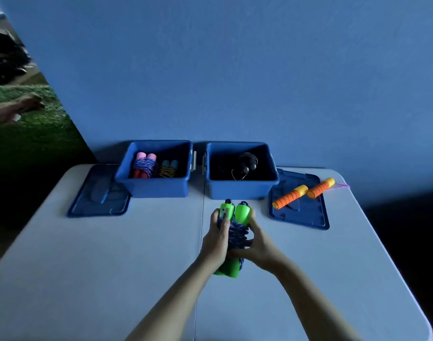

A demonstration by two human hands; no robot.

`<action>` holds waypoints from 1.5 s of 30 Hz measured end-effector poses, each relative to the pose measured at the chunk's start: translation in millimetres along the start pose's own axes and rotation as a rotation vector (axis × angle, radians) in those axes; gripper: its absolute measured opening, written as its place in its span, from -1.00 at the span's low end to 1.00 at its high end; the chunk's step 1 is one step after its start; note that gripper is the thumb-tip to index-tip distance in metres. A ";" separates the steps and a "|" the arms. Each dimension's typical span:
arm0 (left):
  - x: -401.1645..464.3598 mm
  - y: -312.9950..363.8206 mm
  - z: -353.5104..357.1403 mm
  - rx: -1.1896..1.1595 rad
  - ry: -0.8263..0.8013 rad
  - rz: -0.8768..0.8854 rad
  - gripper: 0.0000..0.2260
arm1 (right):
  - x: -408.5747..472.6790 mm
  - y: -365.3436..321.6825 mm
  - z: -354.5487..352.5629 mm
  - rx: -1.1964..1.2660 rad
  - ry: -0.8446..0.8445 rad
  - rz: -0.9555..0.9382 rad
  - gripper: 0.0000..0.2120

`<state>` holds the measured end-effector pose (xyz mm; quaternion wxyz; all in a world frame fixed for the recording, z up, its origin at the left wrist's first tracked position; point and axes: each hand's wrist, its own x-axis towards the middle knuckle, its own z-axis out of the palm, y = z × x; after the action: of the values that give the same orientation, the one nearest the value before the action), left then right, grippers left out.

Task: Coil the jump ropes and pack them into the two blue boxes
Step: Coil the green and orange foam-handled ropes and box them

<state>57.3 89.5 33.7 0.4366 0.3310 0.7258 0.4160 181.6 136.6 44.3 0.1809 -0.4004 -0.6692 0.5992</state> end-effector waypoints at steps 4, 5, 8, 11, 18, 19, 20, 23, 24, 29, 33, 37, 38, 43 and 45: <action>8.1 -3.0 5.4 -0.080 0.023 -0.014 -0.68 | 12.3 0.6 -11.1 -0.142 -0.064 -0.007 -0.02; 10.6 -4.7 6.1 -0.094 0.028 -0.019 -0.69 | 15.4 0.6 -11.9 -0.173 -0.071 -0.017 -0.01; 17.2 -5.3 2.8 -0.121 0.019 -0.022 -0.71 | 24.9 5.3 -8.8 -0.212 -0.039 -0.043 0.01; 23.1 -4.7 -8.6 -0.120 0.009 -0.007 -0.55 | 36.2 16.1 0.7 -0.164 0.078 -0.061 -0.19; 59.9 -12.2 -62.5 -0.005 0.090 0.067 -0.55 | 93.9 1.6 35.3 -0.103 0.120 -0.048 -0.43; 69.5 -10.5 -75.9 -0.001 0.101 0.071 -0.57 | 106.3 -3.4 40.8 -0.095 0.117 -0.048 -0.39; 80.3 -8.0 -91.4 0.007 0.109 0.071 -0.59 | 119.9 -9.3 47.3 -0.094 0.123 -0.039 -0.35; 121.7 -4.6 -143.7 0.153 0.158 0.170 -0.55 | 164.9 -29.7 65.3 -0.133 0.164 -0.039 -0.28; 137.9 -6.3 -161.3 0.252 0.211 0.237 -0.53 | 181.0 -36.4 69.9 -0.160 0.179 -0.051 -0.27; 216.3 -22.3 -239.1 0.717 0.452 0.369 -0.50 | 259.9 -63.2 88.6 -0.287 0.208 -0.059 -0.20; 249.4 -38.9 -273.8 0.859 0.459 0.296 -0.45 | 314.4 -66.1 100.8 -0.278 0.188 0.059 -0.24; 265.7 -47.9 -286.5 0.814 0.387 0.275 -0.43 | 351.6 -63.9 114.8 -0.302 0.170 0.131 -0.35; 266.9 -48.6 -286.0 0.789 0.367 0.268 -0.44 | 357.6 -60.4 118.6 -0.357 0.148 0.150 -0.33; 267.2 -52.7 -281.8 0.727 0.359 0.282 -0.41 | 362.1 -53.6 139.7 -0.595 0.081 0.159 -0.22; 267.6 -54.9 -282.7 0.731 0.349 0.280 -0.40 | 360.0 -55.9 145.3 -0.678 0.057 0.123 -0.03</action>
<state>-313.1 202.4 -34.1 0.1004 0.4838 0.8366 0.2366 -162.1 314.3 -19.9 0.0195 -0.4939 -0.7994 0.3414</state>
